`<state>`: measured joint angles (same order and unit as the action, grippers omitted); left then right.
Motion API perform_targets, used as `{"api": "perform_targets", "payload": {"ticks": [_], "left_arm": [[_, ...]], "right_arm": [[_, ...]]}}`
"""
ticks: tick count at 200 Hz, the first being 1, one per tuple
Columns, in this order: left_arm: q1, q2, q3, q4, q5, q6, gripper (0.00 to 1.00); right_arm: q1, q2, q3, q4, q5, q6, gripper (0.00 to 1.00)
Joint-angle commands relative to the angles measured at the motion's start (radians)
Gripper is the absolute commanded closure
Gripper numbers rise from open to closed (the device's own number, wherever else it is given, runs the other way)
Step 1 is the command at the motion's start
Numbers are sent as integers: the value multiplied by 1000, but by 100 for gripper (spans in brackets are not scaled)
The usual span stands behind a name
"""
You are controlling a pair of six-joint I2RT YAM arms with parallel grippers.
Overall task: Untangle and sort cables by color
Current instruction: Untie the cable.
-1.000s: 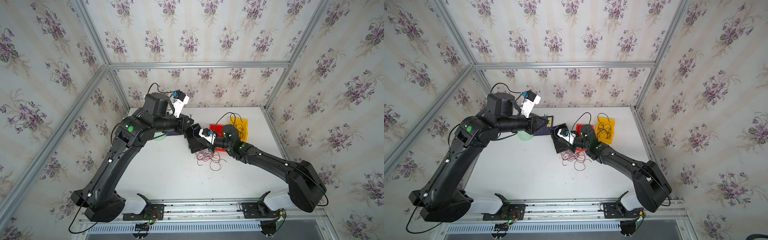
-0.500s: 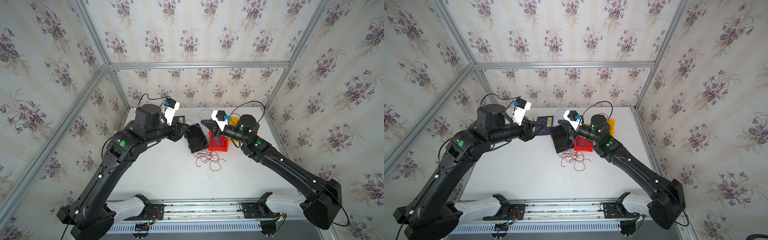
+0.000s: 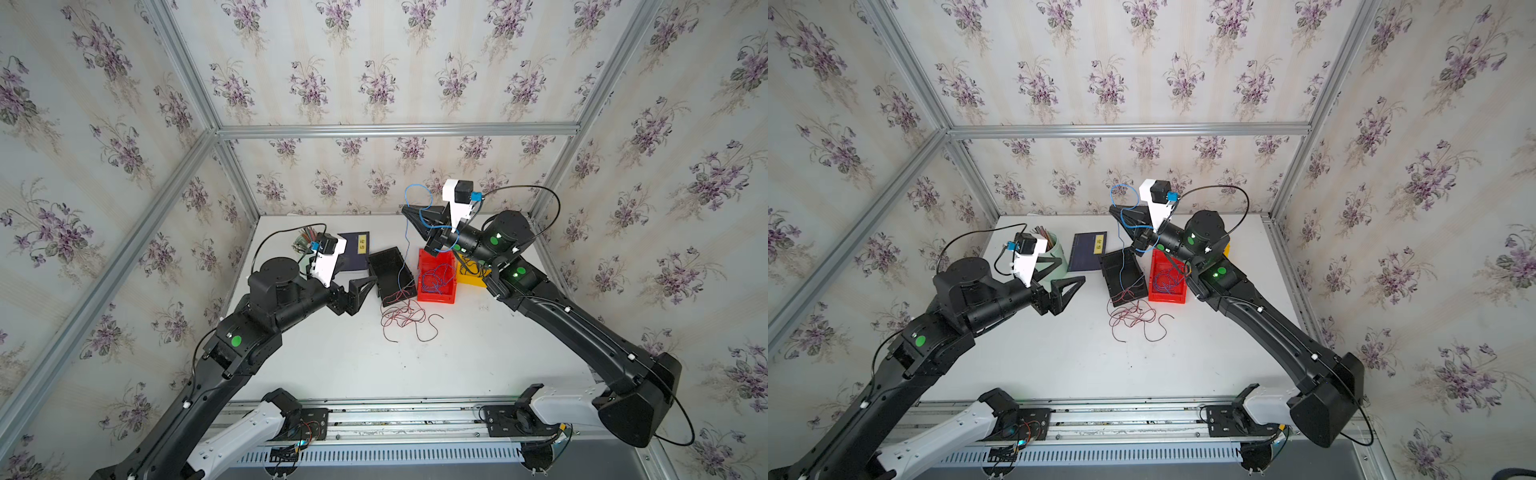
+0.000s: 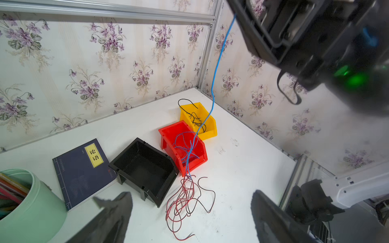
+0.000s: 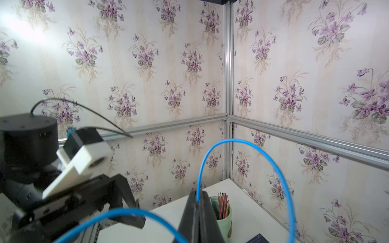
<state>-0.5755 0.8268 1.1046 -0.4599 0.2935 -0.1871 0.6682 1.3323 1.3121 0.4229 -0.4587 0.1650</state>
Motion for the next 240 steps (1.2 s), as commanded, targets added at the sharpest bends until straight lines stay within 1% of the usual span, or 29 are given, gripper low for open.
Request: {"api": "perform_targets", "payload": {"ticks": [1,28,53,73,94,119,152,179,189,196,199,205,240], "left_arm": [[0,-17,-62,101,19,61,6],[0,-15,-141,181,46,104,4],[0,35,-187,262,59,122,3],[0,85,-181,267,59,127,3],[0,100,-184,271,55,123,3],[0,72,-196,260,49,122,3],[2,2,-198,166,36,120,3],[0,-63,-211,92,-9,106,3],[0,-86,-220,78,-30,92,3],[0,-99,-226,71,-43,80,3],[0,-103,-228,69,-50,74,3],[1,-113,-235,66,-57,63,3],[0,-127,-242,43,-91,17,3]], "right_arm": [[2,16,51,78,54,124,100],[2,32,112,107,76,195,100],[2,44,164,108,74,234,100],[2,41,180,93,85,229,100],[2,29,184,49,106,193,100],[1,8,171,-14,136,137,100],[-14,-30,133,-102,184,72,100],[-78,-47,99,-171,209,106,100],[-113,-49,83,-189,202,116,100],[-116,-55,64,-188,194,116,100],[-152,-58,53,-187,192,117,100],[-168,-64,35,-184,192,120,100],[-205,-80,-46,-205,185,46,100]]}}
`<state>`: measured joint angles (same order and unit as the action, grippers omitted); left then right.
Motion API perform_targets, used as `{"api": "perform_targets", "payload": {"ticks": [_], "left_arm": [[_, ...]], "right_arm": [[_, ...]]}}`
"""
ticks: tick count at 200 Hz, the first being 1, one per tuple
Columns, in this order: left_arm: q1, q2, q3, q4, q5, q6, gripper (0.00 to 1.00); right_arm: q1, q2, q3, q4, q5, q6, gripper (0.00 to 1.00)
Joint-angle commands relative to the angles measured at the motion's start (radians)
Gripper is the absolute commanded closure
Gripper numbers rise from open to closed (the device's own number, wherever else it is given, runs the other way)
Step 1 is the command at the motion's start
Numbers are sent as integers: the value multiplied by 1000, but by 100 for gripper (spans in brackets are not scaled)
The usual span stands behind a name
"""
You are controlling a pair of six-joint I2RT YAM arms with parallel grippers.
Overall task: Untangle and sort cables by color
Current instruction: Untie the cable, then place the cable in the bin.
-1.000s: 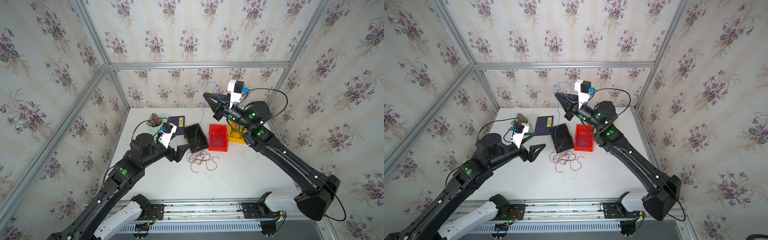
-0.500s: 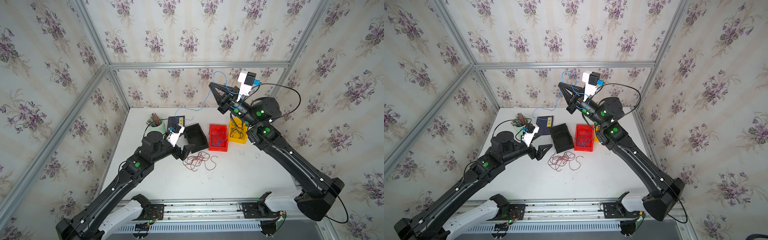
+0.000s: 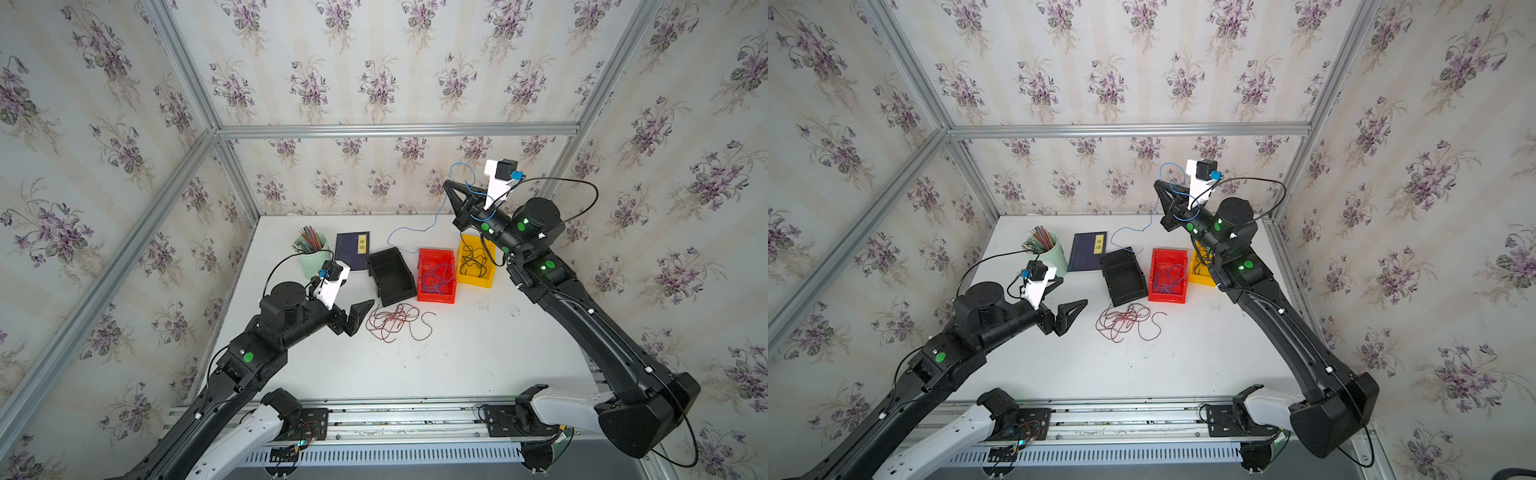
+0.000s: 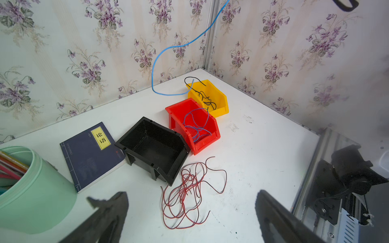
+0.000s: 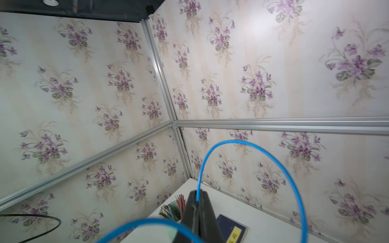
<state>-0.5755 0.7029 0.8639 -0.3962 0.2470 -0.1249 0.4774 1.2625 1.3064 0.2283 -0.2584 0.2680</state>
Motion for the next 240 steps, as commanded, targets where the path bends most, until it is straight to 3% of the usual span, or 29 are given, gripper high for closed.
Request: {"api": "perform_targets", "payload": {"ticks": [1,90,240], "left_arm": [[0,-3,-1,-22,-45,-45,3],[1,74,38,-13,-48,-56,3],[0,155,47,41,-55,-81,3]], "right_arm": [[-14,-11,-42,-11,-16,-58,100],[-85,21,-239,-31,-24,-137,100],[-129,146,-289,-49,14,-299,100]]}}
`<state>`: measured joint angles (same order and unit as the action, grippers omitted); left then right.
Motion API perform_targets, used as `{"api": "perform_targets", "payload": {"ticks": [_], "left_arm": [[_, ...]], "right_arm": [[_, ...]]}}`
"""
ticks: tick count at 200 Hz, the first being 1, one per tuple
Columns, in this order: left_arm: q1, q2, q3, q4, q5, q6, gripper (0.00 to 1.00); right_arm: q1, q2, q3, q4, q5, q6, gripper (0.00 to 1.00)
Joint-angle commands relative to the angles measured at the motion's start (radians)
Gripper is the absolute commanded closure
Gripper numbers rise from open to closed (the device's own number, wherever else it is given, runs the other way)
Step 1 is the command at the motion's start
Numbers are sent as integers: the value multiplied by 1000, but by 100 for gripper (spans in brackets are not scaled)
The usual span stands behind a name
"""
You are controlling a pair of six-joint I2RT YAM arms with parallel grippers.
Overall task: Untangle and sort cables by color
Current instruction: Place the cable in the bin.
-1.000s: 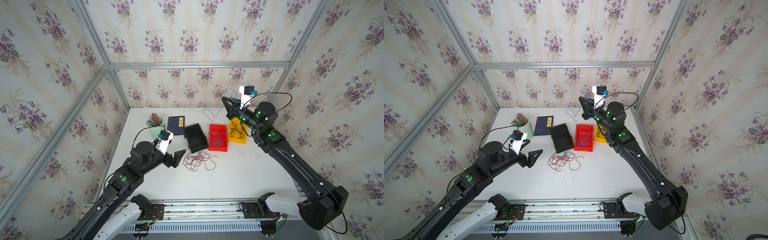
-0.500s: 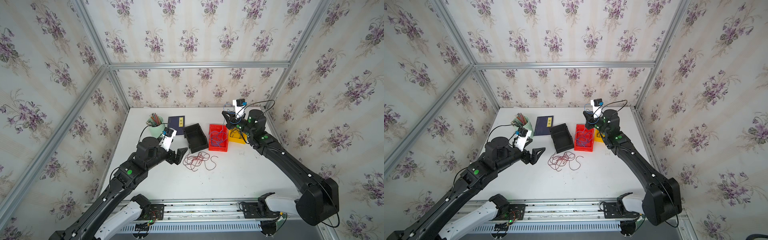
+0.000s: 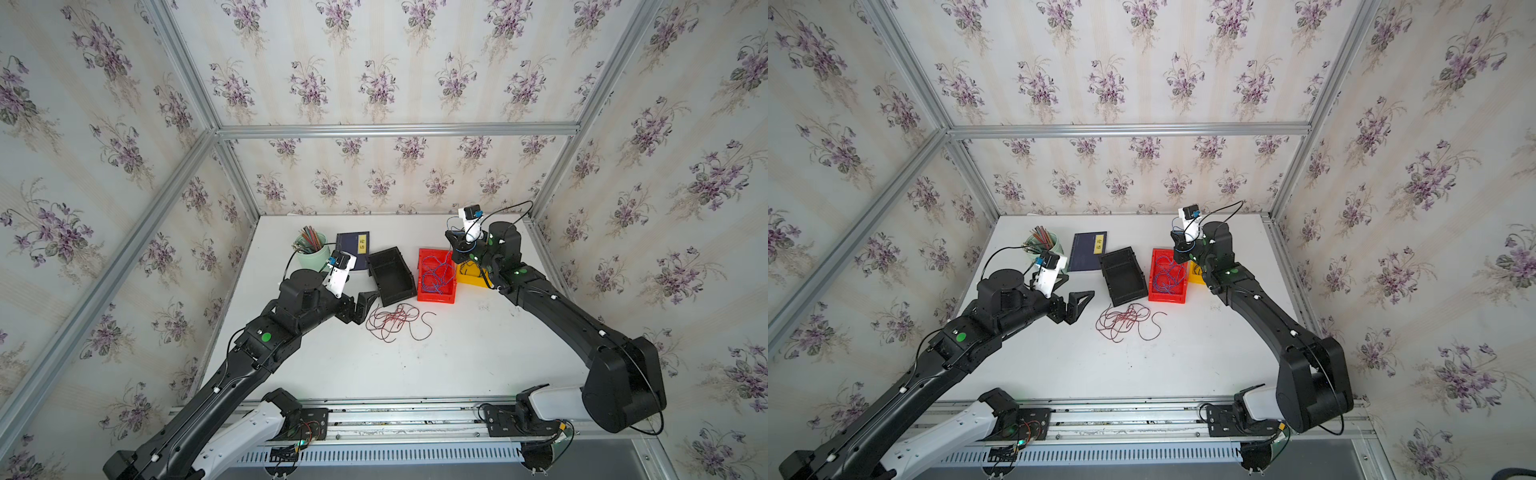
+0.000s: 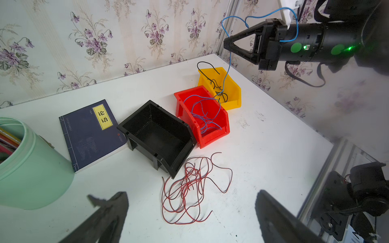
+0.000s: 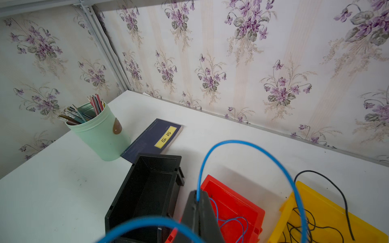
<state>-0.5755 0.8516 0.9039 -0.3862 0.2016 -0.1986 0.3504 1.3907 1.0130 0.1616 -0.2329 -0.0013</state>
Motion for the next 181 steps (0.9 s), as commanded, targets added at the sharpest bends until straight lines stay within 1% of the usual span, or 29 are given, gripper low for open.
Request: {"api": "perform_targets", "payload": {"ticks": [1,25,45,55,70,87,117,141,163,181], "left_arm": [[0,7,7,32,-10,-7,3],[0,8,2,37,-10,-12,3],[0,3,-4,38,-11,-14,3],[0,-2,-8,34,-13,-13,3],[0,-12,-16,31,-19,-11,3],[0,-21,-27,28,-24,-12,3],[1,-23,-38,32,-28,-11,3],[0,-12,-35,39,-31,-5,3],[1,2,-23,41,-31,8,3],[1,14,-16,41,-27,14,2]], "right_arm": [[-2,18,4,17,-15,-29,100],[-2,76,18,16,-148,11,100],[-2,135,14,22,-253,96,100],[-2,158,2,28,-284,131,100],[-2,183,-11,16,-294,167,100],[-2,213,6,-56,-284,168,100],[-2,278,86,-273,-245,131,100],[-2,326,144,-434,-186,110,100],[-2,352,174,-517,-111,98,100],[-2,375,199,-553,-75,95,100]]}}
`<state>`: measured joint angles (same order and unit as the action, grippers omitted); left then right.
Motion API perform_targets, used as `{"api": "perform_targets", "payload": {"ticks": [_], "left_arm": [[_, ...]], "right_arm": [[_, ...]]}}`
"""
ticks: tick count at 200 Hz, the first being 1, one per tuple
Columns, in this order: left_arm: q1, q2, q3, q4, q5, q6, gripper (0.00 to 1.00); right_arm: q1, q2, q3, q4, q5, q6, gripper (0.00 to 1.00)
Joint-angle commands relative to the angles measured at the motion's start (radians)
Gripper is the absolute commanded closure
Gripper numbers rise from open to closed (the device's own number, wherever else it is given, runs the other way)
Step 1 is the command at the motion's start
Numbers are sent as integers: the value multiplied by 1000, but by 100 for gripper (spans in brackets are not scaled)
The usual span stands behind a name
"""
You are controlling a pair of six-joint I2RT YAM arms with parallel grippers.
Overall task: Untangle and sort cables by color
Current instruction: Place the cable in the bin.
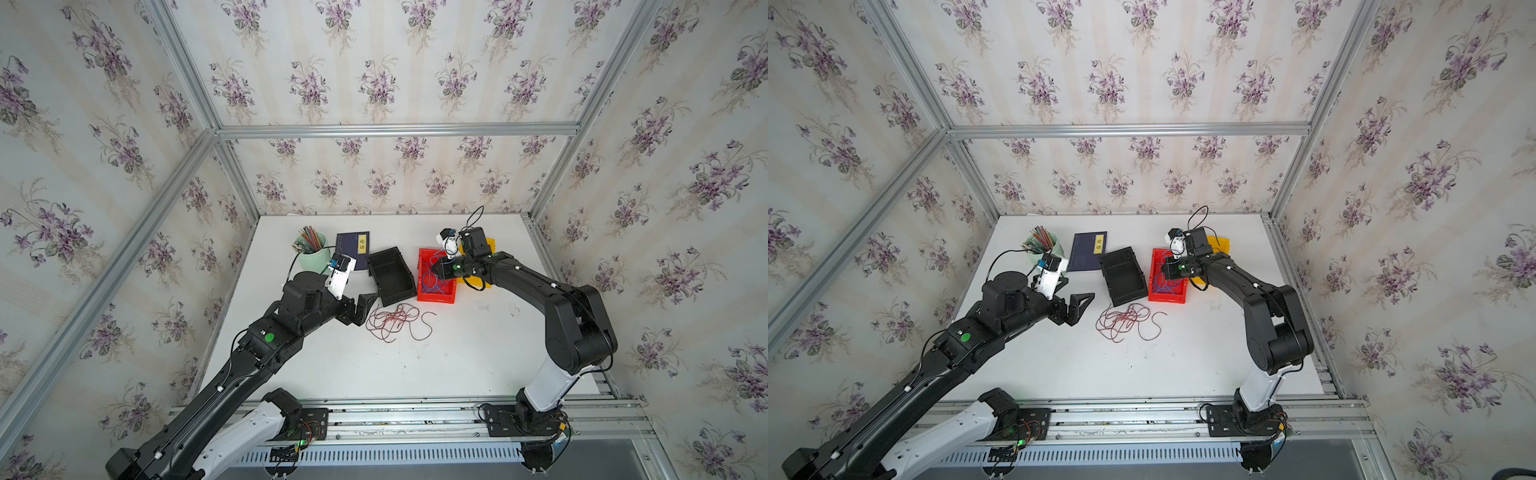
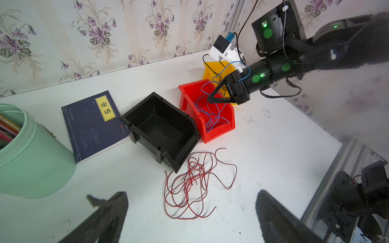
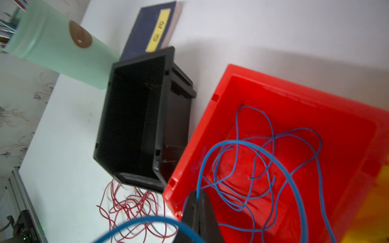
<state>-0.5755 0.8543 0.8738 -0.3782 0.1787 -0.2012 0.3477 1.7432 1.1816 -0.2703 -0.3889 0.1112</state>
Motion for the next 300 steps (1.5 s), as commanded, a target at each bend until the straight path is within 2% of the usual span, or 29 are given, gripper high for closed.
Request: {"api": "perform_targets", "payload": {"ticks": [1,15,58,68,105,137,191,218,246,269,290,300], "left_arm": [[0,11,14,33,-3,19,2],[0,16,17,31,-1,20,2],[1,6,13,19,-11,24,2],[2,1,10,19,-16,24,2],[2,9,7,31,-23,14,2],[1,71,35,63,16,9,2],[-17,340,198,193,136,42,3],[-45,489,299,246,174,55,4],[-58,587,356,268,207,35,4],[-60,586,345,278,205,26,4],[-58,542,320,256,185,38,4],[-58,512,302,244,185,42,4]], "right_arm": [[0,25,33,-124,82,-18,100],[0,60,74,-164,91,-22,92],[0,101,154,-240,113,-28,53],[0,96,165,-253,116,-35,48],[5,93,219,-338,151,-103,44],[15,81,226,-380,272,-182,42],[70,78,239,-433,543,-312,40],[79,76,237,-439,600,-304,39],[78,94,237,-457,725,-285,24],[36,74,230,-453,653,-206,22],[20,-22,199,-381,572,-164,22],[20,-72,195,-345,493,-162,22]]}}
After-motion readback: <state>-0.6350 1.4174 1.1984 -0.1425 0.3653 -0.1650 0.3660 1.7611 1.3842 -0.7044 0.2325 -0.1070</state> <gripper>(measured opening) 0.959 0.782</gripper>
